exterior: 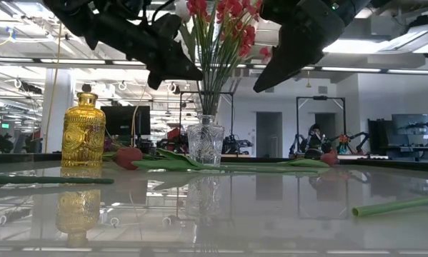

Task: Sort flowers into vase by color
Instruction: Put the left white tulip into the transparent vase, then put the white tulip into the transparent vase

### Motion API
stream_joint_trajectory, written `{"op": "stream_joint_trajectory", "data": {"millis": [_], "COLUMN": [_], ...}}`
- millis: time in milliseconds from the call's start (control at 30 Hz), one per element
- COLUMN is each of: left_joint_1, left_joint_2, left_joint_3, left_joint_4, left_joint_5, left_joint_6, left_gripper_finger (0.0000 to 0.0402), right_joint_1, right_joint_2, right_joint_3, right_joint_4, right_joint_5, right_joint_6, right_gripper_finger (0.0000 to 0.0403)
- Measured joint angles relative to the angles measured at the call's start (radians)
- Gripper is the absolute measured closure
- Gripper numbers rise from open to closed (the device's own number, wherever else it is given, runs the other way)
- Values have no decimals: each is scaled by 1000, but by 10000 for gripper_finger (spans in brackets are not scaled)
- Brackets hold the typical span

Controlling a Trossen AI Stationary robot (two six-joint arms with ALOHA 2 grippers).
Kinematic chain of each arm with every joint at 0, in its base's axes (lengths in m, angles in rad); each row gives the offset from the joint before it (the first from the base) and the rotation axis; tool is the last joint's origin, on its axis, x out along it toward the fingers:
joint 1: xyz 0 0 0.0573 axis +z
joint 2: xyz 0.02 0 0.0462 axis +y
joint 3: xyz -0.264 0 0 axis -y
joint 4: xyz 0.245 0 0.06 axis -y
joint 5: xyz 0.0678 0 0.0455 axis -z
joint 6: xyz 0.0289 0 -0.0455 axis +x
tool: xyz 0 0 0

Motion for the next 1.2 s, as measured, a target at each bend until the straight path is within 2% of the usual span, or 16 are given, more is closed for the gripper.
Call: {"op": "stream_joint_trajectory", "data": {"millis": [233,433,600,733,867,1000,1200], "left_joint_1": [-4,-1,-1,-2,-20,-89,-231], "left_joint_2": [-62,-164,-261,-355,-429,-465,-468], "left_joint_3": [1,1,1,1,-1,-50,-166], "left_joint_4": [-54,-221,-398,-521,-557,-508,-219], "left_joint_5": [1,0,24,-10,-34,-45,-81], "left_joint_6": [53,94,102,48,21,39,147], "left_gripper_finger": [318,253,231,228,228,228,228], "right_joint_1": [0,5,4,5,16,53,165], "right_joint_2": [0,0,0,0,0,4,6], "right_joint_3": [0,0,35,93,120,115,83], "right_joint_4": [-23,-41,-83,-185,-244,-258,-263], "right_joint_5": [-2,-33,-77,-174,-247,-255,-235], "right_joint_6": [1,13,100,262,452,785,1341], "right_gripper_finger": [148,148,148,148,148,148,148]}}
